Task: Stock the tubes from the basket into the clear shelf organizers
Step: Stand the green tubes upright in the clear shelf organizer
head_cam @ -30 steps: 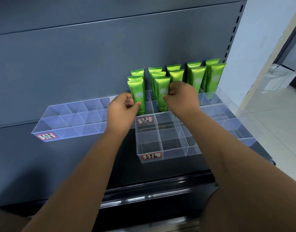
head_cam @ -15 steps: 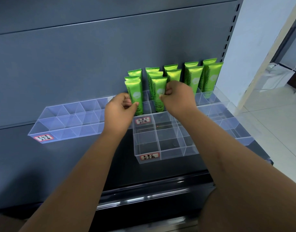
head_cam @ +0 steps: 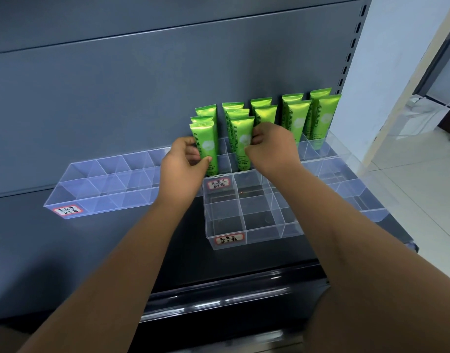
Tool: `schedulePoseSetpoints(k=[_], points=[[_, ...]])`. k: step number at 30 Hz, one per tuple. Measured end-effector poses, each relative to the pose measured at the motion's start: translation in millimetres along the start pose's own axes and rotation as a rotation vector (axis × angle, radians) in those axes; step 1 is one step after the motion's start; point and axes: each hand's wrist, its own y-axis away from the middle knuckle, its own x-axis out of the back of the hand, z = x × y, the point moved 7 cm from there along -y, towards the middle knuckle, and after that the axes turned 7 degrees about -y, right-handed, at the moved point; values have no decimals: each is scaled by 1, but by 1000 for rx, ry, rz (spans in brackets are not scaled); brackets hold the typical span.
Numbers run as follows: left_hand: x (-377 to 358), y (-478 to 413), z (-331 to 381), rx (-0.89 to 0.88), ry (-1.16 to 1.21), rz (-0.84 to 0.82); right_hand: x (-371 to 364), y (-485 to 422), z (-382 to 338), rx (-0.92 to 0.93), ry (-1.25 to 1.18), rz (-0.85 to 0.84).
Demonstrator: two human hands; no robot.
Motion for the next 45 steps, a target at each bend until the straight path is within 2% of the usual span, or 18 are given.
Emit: schedulePoseSetpoints(k=[7,11,16,20,24,27,31,34,41,43,45], points=[[10,4,8,-15,9,17,14,29,-21,39,314,-9],[30,18,27,-126,-221,61,17,59,-48,159,412,6],[60,50,34,-180,-497,37,-2,90,-77,325,260,-2],[97,85,20,-192,-666,22,-25,108,-93,343,204,-47],[153,127,-3,-76,-687,65,-55,140,-118,343,124,-146],[204,152,-15,19,-724,160,-77,168,-156,384,80,-243],[277,196,-28,132,-887,247,-111,220,-216,549,29,-431],[335,245,-39,217,-1066,270,-142,274,-261,648,-95,-558],[458,377,-83,592,-1177,430,-222,421,-368,866,-322,-824],[478,411,-99,702,-1193,441,-253,459,-381,846,-358,-920],[492,441,-117,801,-1193,452,-286,486,-376,667,-464,-1067]])
